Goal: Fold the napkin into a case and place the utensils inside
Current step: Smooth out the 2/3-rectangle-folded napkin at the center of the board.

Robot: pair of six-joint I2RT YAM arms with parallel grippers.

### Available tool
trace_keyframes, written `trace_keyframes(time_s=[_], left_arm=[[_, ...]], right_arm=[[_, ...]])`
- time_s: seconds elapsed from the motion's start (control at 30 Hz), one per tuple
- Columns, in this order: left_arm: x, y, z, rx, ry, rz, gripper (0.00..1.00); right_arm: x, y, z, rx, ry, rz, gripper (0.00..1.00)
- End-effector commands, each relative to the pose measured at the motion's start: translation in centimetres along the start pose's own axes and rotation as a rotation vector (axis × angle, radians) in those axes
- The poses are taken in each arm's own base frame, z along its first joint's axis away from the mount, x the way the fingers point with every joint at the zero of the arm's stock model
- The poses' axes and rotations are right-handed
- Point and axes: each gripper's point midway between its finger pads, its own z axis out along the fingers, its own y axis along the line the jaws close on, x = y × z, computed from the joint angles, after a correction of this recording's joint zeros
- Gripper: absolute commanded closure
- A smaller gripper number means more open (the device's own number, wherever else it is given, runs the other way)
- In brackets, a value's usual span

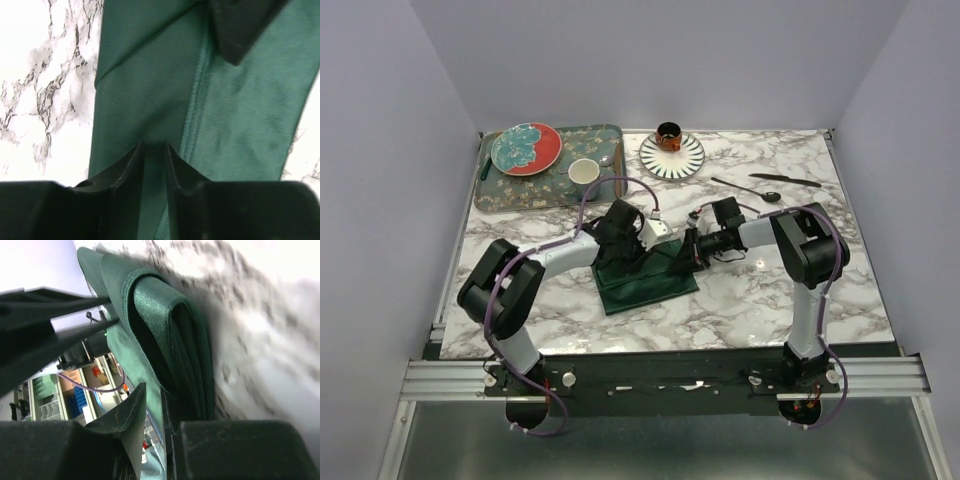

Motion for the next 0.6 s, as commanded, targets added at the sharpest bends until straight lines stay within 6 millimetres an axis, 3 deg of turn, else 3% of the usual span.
trace_keyframes(time_s=[0.0,0.2,0.3,0.37,0.57], left_arm=[[1.2,1.1,0.7,0.004,0.106,0.034,0.71],[1.9,1.0,1.3,0.099,0.142,0.198,0.74],[2.1,0.5,1.3,0.147,0.136,0.276,0.74],[2.0,0.4,1.2,0.154,0.129,0.296,0.74],[1.8,0.2,1.1,0.162,0.11,0.313,0.75]], right_arm=[[1.8,-2.0,-0.3,0.069,-0.018,0.088,0.74],[2.2,4.2,-2.1,-0.07,-0.02,-0.034,0.67],[1.1,7.0,-3.9,-0.097,-0.072,-0.107,0.63],[0.1,7.6,-4.7,-0.074,-0.107,-0.12,0.63],[-2.6,5.5,-4.6,0.042,-0.151,-0.133,0.65]])
